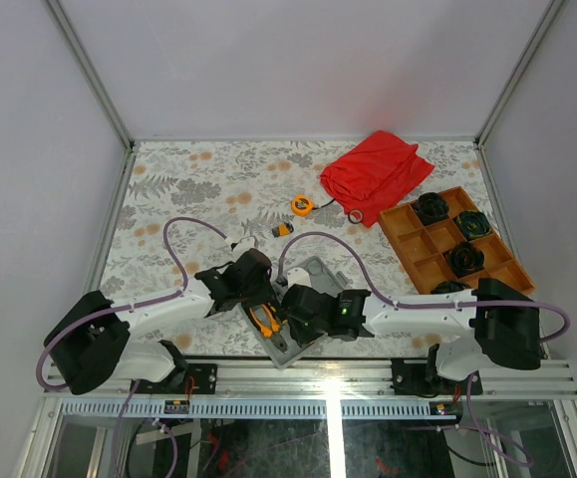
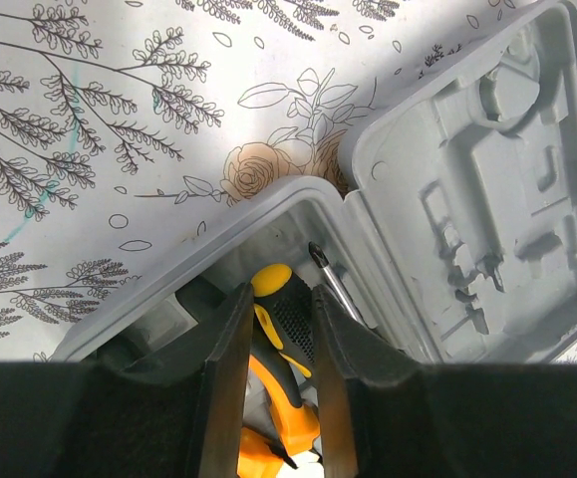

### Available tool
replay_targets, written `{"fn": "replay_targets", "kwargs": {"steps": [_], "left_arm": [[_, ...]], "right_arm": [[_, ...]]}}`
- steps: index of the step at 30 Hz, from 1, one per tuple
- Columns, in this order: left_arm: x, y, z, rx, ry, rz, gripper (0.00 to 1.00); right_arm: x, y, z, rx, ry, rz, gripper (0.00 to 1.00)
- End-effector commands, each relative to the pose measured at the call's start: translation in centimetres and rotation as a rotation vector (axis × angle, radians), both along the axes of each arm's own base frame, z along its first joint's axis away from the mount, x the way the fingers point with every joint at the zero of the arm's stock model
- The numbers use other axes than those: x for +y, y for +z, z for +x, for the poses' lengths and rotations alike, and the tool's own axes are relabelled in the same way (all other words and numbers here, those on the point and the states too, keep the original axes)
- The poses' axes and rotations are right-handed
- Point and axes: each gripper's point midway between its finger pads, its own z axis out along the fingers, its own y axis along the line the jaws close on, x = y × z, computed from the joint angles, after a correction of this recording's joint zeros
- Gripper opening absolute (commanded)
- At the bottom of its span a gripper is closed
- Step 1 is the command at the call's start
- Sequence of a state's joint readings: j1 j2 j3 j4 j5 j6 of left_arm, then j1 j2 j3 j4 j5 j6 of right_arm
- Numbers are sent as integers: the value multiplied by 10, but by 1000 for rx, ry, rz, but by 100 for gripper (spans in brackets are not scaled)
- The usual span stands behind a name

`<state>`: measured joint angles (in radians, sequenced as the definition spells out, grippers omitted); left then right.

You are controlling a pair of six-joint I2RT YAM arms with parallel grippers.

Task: Sort the tools into containers
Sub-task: Adjust the screwdriver in the storage box.

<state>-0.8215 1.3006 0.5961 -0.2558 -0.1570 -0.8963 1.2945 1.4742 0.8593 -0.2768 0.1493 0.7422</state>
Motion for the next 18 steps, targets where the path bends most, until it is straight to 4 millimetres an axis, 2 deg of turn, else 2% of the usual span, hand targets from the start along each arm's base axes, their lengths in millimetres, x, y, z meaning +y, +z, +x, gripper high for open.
{"fn": "replay_targets", "kwargs": {"steps": [1, 11, 18], "left_arm": [[4, -10, -2, 14, -6, 20, 25], [3, -7, -3, 14, -10, 13, 25], [1, -2, -3, 9, -12, -3, 25]], "right_arm": [[-2, -4, 2, -12, -16, -20, 23], [1, -20, -4, 27, 13, -54, 19], [-7, -27, -2, 20, -1, -106, 13]]}}
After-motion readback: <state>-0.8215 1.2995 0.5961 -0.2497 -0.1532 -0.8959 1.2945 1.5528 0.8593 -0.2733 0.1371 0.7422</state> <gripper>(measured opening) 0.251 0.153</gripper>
